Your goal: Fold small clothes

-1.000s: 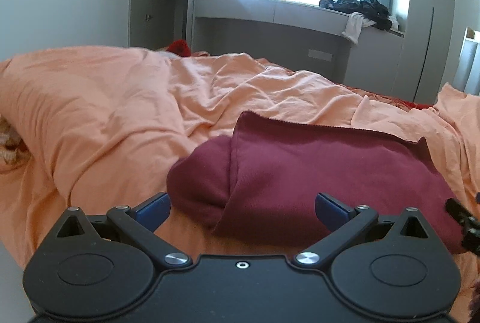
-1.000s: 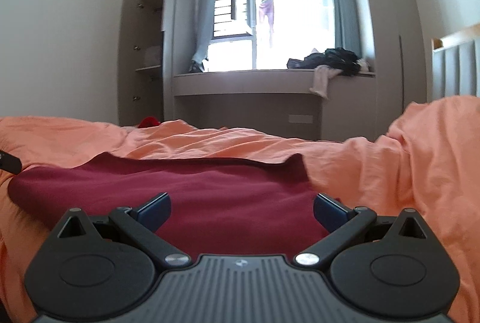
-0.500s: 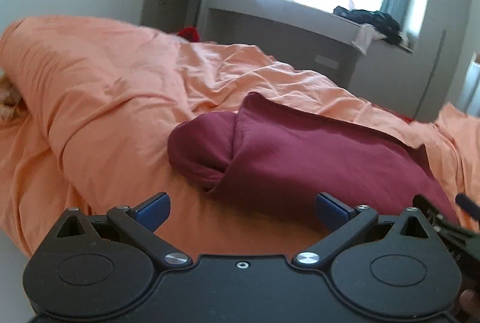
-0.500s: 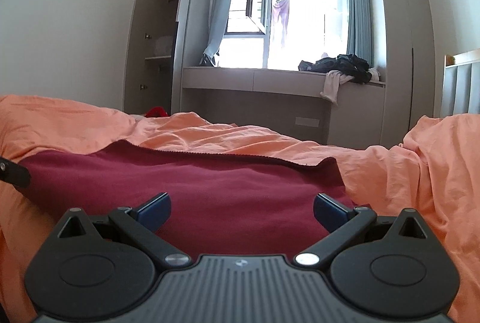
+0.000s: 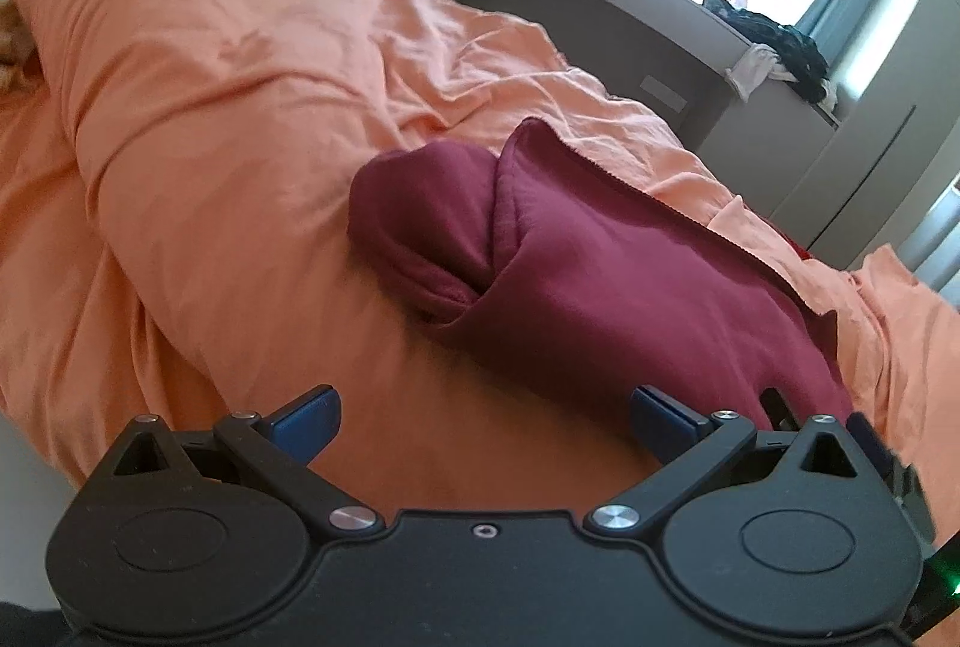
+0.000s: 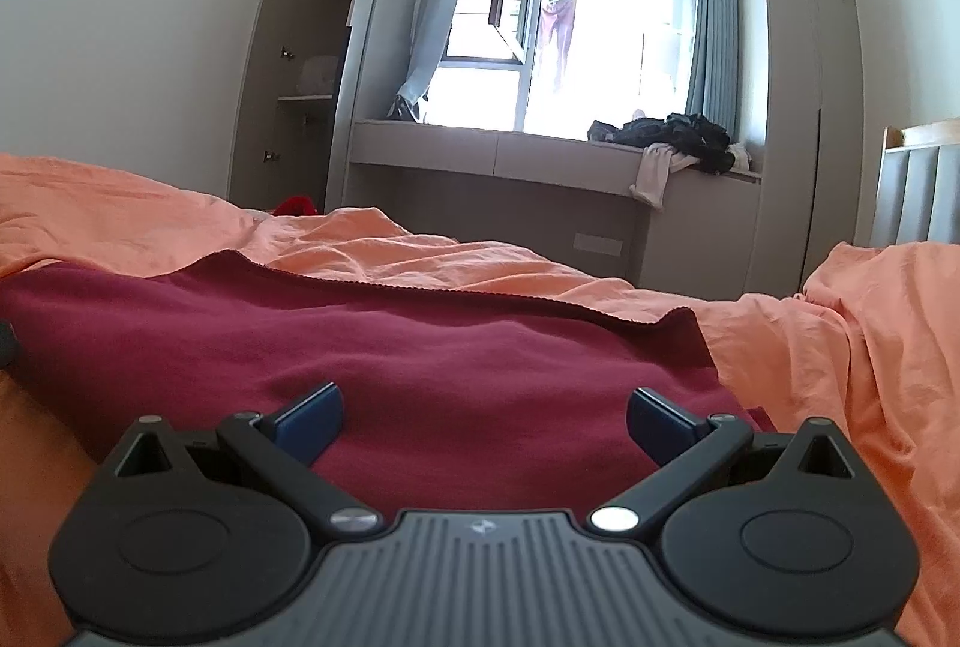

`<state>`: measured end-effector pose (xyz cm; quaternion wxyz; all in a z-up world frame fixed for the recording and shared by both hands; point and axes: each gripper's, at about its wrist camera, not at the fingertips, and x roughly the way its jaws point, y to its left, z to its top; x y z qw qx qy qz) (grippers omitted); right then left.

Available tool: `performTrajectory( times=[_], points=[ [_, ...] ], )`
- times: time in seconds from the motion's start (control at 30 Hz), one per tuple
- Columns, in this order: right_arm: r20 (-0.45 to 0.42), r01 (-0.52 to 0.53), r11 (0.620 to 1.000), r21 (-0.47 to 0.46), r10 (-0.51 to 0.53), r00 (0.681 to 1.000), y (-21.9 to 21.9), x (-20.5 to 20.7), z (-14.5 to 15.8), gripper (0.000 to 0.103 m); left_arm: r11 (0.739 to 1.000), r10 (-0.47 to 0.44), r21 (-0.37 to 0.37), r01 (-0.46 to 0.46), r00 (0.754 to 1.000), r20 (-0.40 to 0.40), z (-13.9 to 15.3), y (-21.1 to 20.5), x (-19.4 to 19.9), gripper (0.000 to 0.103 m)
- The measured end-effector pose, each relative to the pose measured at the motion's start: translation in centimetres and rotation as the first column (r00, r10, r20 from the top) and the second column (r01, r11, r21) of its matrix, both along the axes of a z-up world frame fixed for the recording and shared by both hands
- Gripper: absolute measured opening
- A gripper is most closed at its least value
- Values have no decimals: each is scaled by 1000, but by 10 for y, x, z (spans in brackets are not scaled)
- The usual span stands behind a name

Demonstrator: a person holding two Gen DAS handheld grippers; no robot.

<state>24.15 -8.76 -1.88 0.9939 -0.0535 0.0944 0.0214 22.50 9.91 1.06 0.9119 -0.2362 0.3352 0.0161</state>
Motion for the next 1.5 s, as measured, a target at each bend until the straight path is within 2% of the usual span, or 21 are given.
performTrajectory(
  times=[0.2,0.57,0.7,0.87,1.0,1.27,1.4,1.5],
  points=[
    [35,4,999,-53,-2,999,11,-4,-6,103,1000,4,-22,-5,1000,-29,-4,2,5,102],
    [41,17,1000,-19,-16,999,12,-6,-11,103,1000,5,-17,-5,999,-35,-4,1,6,102],
    [44,-11,999,-51,13,999,9,-6,-6,103,1000,8,-18,-8,999,-43,-5,0,6,102],
    [99,-31,994,-103,41,994,6,-3,9,103,1000,9,-20,-10,999,-46,-6,1,6,102],
    [67,-33,993,-111,41,997,7,12,9,103,1000,8,-22,-9,999,-52,-7,1,8,102],
    [22,-81,997,13,81,997,11,15,-11,103,999,-1,-43,-2,998,-59,-7,3,9,102],
    [22,-93,995,37,92,995,5,15,-13,103,997,-57,-53,56,998,-14,-6,1,13,102],
    [21,-105,993,57,104,994,2,17,-13,103,995,-73,-63,76,996,52,-5,-2,21,102]
  ],
)
